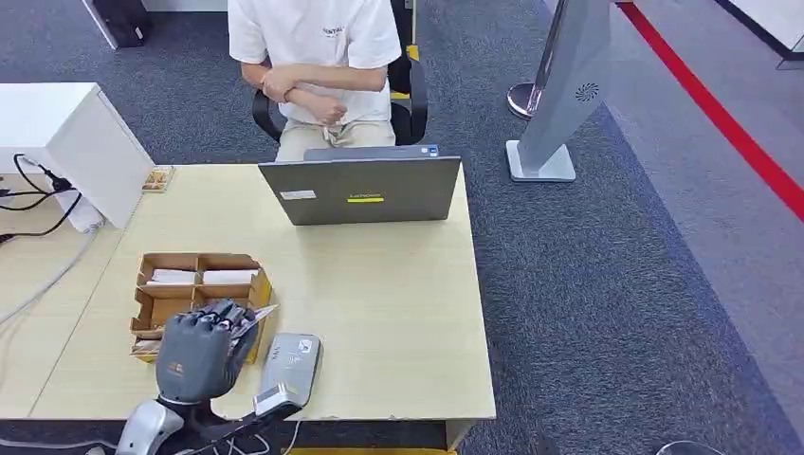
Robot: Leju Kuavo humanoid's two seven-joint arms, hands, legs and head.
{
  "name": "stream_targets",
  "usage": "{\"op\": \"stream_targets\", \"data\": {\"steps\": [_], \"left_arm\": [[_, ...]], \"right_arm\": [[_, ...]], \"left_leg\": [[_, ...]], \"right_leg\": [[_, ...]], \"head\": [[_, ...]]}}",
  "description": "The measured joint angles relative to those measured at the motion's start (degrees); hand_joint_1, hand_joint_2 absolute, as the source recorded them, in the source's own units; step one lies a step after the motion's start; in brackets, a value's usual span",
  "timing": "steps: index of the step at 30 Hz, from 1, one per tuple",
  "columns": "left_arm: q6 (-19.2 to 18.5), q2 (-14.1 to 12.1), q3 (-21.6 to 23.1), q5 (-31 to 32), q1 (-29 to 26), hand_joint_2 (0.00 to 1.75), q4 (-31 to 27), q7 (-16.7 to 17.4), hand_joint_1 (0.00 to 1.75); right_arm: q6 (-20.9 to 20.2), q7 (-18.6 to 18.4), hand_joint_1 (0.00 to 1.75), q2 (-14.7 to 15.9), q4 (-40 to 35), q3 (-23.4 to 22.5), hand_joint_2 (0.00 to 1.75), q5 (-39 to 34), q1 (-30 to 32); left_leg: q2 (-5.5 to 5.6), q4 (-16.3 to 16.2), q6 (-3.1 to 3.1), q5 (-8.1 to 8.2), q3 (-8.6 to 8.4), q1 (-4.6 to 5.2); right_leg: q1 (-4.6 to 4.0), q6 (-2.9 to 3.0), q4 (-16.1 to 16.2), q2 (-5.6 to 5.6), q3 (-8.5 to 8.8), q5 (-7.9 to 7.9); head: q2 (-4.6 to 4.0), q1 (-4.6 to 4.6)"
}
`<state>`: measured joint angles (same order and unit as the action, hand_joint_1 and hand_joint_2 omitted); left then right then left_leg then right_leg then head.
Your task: Pass the card to the sensor for recognition and then transmit it.
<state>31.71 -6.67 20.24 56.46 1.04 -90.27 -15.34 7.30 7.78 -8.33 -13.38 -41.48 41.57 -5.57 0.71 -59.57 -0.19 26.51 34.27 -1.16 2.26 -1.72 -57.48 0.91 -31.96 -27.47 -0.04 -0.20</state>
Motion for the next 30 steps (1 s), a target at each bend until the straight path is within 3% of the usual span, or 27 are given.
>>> {"op": "stream_targets", "data": {"steps": [30], "left_arm": [[-3.28, -0.04, 0.74, -0.35, -5.37, 1.75, 1.79, 2.25, 1.75]], "right_arm": [[-0.09, -0.31, 0.00, 0.00, 0.00, -0.15, 0.00, -0.02, 0.03]], "left_leg": [[0.00, 0.01, 0.00, 0.00, 0.02, 0.00]], "right_leg": [[0.00, 0.00, 0.00, 0.00, -0.02, -0.01]], "head": [[0.00, 0.02]]}}
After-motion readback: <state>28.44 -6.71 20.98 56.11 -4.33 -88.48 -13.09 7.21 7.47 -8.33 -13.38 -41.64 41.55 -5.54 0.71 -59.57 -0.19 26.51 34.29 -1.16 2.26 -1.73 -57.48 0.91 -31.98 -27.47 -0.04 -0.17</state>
